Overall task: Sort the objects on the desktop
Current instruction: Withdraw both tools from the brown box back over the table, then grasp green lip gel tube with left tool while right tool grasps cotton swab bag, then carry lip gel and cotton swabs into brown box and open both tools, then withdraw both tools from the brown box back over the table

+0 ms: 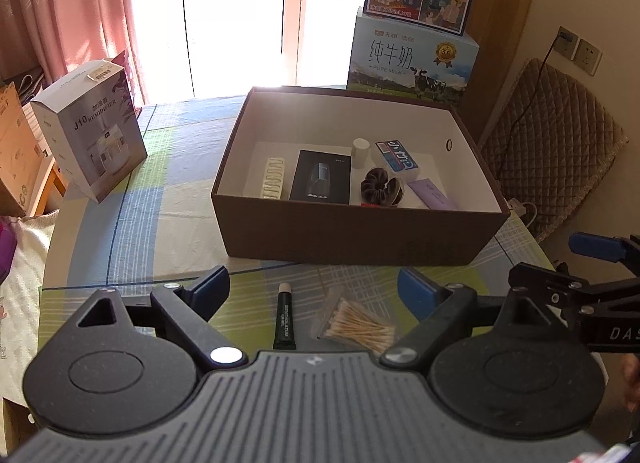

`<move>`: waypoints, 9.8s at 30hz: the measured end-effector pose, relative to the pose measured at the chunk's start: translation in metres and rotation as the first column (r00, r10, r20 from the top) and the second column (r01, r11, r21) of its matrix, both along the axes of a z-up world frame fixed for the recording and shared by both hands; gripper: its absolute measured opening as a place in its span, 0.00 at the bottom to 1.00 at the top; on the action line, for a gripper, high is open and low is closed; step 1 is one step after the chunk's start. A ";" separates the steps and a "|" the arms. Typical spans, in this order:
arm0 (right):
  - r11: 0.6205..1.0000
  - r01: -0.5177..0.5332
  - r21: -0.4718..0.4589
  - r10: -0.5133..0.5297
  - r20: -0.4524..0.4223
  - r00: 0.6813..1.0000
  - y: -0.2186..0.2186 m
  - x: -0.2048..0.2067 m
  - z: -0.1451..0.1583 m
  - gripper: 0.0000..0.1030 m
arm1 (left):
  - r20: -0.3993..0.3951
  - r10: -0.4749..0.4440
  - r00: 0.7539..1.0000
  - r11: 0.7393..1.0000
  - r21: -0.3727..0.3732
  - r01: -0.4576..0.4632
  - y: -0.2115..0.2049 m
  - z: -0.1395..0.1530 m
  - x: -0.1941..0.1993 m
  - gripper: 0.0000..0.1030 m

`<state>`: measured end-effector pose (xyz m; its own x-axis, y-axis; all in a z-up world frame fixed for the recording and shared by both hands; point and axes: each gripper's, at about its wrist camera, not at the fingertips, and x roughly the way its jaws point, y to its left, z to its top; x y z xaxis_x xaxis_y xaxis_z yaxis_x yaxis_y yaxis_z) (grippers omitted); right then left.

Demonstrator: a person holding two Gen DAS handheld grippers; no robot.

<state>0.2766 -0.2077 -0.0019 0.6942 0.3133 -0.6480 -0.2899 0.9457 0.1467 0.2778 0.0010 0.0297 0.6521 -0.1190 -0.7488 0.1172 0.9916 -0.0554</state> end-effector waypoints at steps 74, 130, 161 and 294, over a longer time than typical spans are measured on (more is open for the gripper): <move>0.984 -0.159 -0.075 0.146 -0.147 0.978 0.050 -0.025 -0.096 0.79 | -0.160 0.000 0.987 0.998 0.063 0.010 0.031 -0.087 -0.035 0.86; 0.991 0.061 -0.121 -0.086 -0.221 0.971 0.049 0.050 -0.153 0.51 | -0.208 -0.170 0.963 0.983 0.034 0.180 0.018 -0.165 0.077 0.14; 0.981 -0.135 -0.136 0.102 -0.226 0.969 0.062 0.035 -0.158 0.23 | -0.258 -0.112 0.960 0.993 0.010 0.119 0.012 -0.160 0.034 0.13; 0.995 0.091 0.043 -0.090 -0.018 0.996 0.024 0.149 -0.014 0.98 | 0.057 -0.090 0.994 0.996 0.000 0.090 0.031 -0.015 0.177 0.84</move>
<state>0.4260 -0.1835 -0.0156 0.7104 0.2780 -0.6465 -0.2008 0.9606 0.1924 0.4546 0.0317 0.0142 0.6803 -0.1813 -0.7101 0.2094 0.9766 -0.0486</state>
